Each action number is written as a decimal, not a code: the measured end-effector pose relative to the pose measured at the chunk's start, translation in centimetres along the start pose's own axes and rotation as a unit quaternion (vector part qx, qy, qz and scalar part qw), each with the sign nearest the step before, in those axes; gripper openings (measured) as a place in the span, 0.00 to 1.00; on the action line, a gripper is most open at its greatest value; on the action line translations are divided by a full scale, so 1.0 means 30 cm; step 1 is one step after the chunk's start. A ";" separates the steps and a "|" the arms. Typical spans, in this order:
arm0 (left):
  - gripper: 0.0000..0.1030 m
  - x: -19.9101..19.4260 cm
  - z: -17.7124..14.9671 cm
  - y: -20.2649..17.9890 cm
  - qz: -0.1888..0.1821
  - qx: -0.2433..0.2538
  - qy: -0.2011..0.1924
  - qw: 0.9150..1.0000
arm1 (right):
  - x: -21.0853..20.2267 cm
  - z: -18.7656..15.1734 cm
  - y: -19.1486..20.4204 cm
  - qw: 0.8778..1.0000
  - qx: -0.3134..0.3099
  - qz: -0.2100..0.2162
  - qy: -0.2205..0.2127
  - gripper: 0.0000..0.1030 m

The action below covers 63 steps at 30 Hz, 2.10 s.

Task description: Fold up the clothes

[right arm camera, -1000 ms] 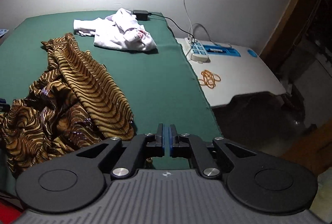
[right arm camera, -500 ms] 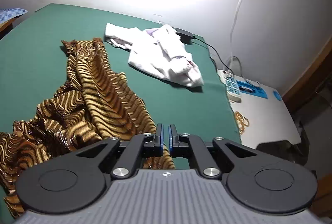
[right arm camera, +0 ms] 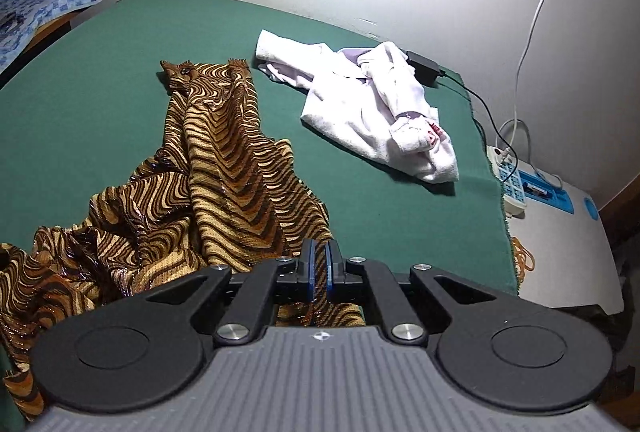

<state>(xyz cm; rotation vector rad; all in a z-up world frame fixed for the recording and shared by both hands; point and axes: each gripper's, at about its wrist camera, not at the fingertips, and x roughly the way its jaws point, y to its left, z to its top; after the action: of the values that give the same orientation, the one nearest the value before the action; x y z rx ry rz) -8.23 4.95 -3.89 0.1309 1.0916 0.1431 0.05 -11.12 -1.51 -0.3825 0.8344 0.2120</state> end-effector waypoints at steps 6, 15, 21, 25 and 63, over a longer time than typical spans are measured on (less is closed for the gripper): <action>0.32 -0.024 -0.030 -0.030 0.001 0.002 0.004 1.000 | 0.046 0.018 0.003 0.999 -0.010 0.037 0.002 0.02; 0.55 -0.122 -0.205 -0.046 -0.042 0.058 0.019 0.997 | 0.103 0.018 0.040 0.989 -0.031 0.143 -0.013 0.34; 0.54 -0.088 -0.249 -0.150 -0.083 0.068 0.042 0.993 | 0.227 -0.001 0.105 0.984 -0.045 0.172 0.010 0.08; 0.16 -0.055 -0.211 -0.195 -0.092 0.052 0.038 0.994 | 0.200 -0.013 -0.036 0.979 0.035 0.200 -0.009 0.01; 0.47 0.011 -0.143 -0.086 -0.166 0.017 0.026 0.986 | 0.010 0.178 -0.234 0.934 0.103 0.321 -0.119 0.00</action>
<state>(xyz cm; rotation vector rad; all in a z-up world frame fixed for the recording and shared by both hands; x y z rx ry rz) -11.76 2.64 -6.59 -0.0259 1.1536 -0.1718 6.19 -15.31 3.25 0.1271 0.7091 0.7575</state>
